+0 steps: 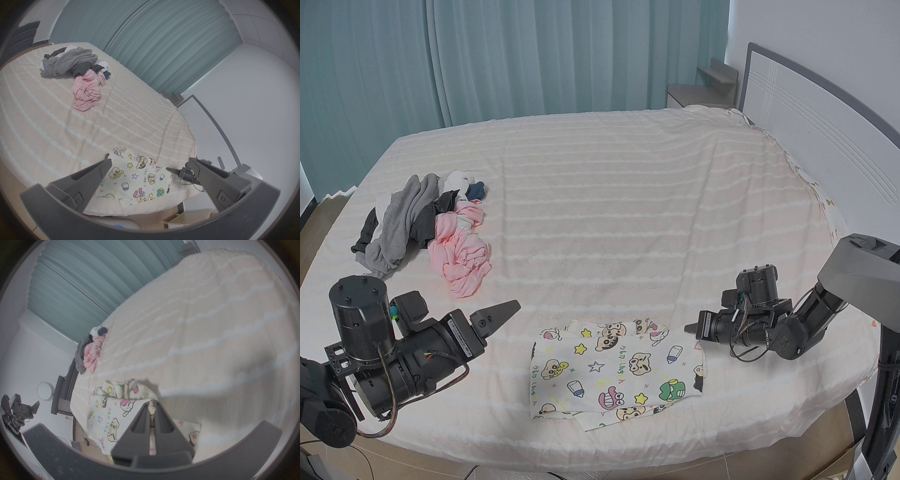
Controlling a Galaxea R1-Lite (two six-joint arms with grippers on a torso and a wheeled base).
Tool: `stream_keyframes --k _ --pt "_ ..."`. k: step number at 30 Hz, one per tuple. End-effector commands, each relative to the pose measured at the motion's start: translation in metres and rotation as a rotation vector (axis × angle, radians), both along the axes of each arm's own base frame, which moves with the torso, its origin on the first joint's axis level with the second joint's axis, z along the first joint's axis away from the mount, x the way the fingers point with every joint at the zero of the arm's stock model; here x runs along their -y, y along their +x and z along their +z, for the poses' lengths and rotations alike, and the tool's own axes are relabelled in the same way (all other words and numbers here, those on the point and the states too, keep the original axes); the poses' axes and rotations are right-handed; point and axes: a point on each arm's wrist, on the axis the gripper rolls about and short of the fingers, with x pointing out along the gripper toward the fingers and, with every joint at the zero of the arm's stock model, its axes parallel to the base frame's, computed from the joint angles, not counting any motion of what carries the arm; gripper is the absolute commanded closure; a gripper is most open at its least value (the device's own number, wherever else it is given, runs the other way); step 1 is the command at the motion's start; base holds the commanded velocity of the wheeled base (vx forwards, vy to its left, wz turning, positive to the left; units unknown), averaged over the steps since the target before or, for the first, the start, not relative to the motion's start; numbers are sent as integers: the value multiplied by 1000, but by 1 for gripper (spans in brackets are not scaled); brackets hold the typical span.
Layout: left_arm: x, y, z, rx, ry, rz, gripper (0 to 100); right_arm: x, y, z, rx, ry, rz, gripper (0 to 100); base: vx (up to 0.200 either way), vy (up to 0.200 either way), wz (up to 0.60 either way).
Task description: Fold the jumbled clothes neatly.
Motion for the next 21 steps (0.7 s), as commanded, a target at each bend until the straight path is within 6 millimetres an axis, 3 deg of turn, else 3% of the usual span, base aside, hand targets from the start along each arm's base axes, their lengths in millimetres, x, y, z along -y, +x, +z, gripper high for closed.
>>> stream_keyframes --k 1,12,18,19,21 --pt "0 0 -1 -3 2 0 0 -2 0 22 81 16 12 100 0 0 0" --pt "0 1 -1 -7 2 1 0 -4 13 20 133 -15 40 100 0 0 0" --pt "1 4 -6 -23 16 6 0 -5 19 7 96 -29 38 100 0 0 0" --pt "1 4 -6 -23 16 6 0 -4 20 5 92 -33 34 0 0 0 0" --pt "1 4 -6 -23 16 6 0 -1 21 3 88 -37 23 0 0 0 0"
